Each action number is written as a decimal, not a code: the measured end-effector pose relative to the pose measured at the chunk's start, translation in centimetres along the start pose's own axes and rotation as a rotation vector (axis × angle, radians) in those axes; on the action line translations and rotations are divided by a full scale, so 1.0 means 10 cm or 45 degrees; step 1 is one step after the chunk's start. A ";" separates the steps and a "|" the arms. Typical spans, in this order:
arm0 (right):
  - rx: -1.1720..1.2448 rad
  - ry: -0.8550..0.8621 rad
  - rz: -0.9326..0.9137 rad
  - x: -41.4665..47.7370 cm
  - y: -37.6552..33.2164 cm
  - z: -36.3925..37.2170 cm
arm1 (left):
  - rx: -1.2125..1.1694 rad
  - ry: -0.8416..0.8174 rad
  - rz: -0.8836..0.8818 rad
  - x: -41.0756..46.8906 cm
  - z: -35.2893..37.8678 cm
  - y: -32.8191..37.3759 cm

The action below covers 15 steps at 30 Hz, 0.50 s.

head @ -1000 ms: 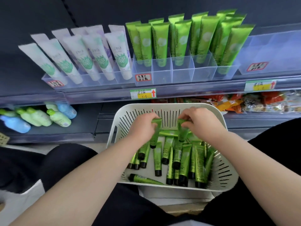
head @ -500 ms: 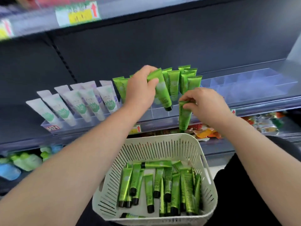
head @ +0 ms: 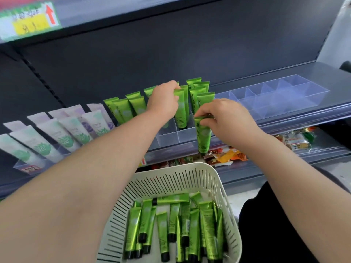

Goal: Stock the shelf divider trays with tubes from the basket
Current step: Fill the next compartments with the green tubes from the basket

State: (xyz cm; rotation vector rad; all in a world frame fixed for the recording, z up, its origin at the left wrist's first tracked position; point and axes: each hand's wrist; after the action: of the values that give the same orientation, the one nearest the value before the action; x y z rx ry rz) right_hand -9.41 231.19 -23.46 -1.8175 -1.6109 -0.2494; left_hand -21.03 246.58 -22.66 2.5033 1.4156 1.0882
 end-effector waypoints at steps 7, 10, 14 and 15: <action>-0.033 0.079 -0.051 0.13 -0.12 -0.04 | -0.048 0.080 0.048 -0.06 -0.20 0.02; -0.068 0.128 -0.066 0.22 -0.20 -0.08 | 0.025 0.061 0.096 -0.16 -0.32 -0.04; -0.120 0.209 -0.061 0.37 -0.31 -0.13 | 0.194 -0.033 0.262 -0.34 -0.47 -0.14; -0.132 0.232 -0.059 0.42 -0.33 -0.13 | 0.213 -0.050 0.310 -0.38 -0.51 -0.16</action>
State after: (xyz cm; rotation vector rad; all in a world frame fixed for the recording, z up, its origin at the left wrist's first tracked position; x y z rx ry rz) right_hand -11.23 233.74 -18.93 -1.7795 -1.5378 -0.5128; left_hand -26.55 243.16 -21.51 2.8601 1.2654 0.9849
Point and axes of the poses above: each hand's wrist, its own x-axis towards the middle knuckle, its own z-axis out of the palm, y = z × x, and after that the axes turned 13 degrees about y, right-handed
